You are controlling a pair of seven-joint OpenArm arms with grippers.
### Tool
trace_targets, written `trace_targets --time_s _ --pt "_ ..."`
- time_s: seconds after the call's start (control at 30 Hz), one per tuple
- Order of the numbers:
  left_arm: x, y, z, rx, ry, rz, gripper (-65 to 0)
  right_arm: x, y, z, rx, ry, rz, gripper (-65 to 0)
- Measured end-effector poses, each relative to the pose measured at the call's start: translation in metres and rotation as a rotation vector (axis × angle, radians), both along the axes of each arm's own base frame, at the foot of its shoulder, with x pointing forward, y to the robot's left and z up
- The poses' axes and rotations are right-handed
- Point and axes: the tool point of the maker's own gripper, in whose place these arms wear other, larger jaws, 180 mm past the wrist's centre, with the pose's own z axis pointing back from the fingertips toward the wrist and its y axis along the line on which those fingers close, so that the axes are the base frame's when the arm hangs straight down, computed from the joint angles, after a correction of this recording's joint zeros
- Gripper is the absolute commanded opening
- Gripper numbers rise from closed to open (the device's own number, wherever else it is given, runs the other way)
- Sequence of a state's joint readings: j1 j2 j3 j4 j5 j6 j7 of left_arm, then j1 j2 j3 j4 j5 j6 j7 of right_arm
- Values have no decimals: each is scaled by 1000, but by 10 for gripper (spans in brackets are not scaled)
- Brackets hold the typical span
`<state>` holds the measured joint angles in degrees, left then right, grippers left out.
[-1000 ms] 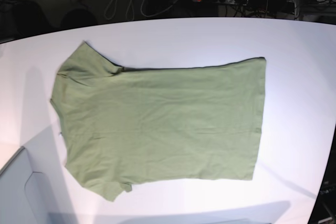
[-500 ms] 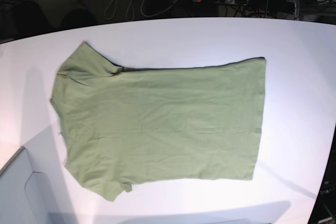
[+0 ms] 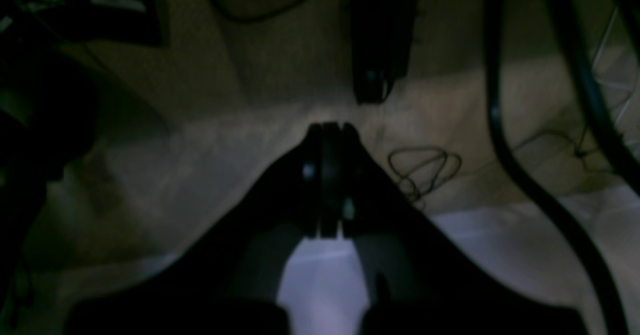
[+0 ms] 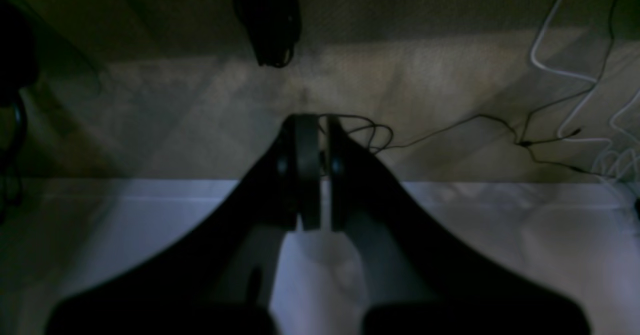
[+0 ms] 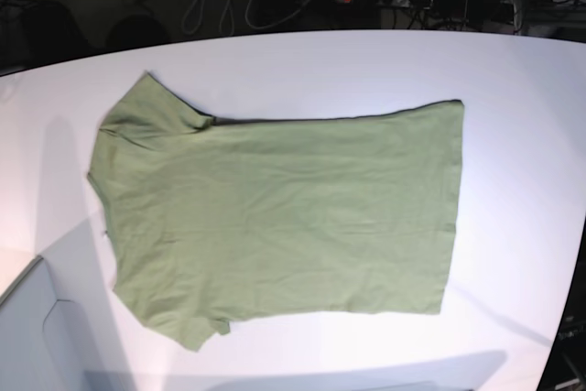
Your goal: Fold the T-shirt properly
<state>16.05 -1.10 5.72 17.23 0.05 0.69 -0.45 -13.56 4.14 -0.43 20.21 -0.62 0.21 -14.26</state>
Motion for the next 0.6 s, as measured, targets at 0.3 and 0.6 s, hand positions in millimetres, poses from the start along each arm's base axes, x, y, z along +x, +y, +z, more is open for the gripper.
trace_targets --time_s 0.3,0.6 --pt "-21 14 51 -11 -142 -30 -650 -20 -20 51 -9 -160 80 -649" --pt "21 44 141 -67 -356 91 -650 26 -49 139 -70 -371 113 -649"
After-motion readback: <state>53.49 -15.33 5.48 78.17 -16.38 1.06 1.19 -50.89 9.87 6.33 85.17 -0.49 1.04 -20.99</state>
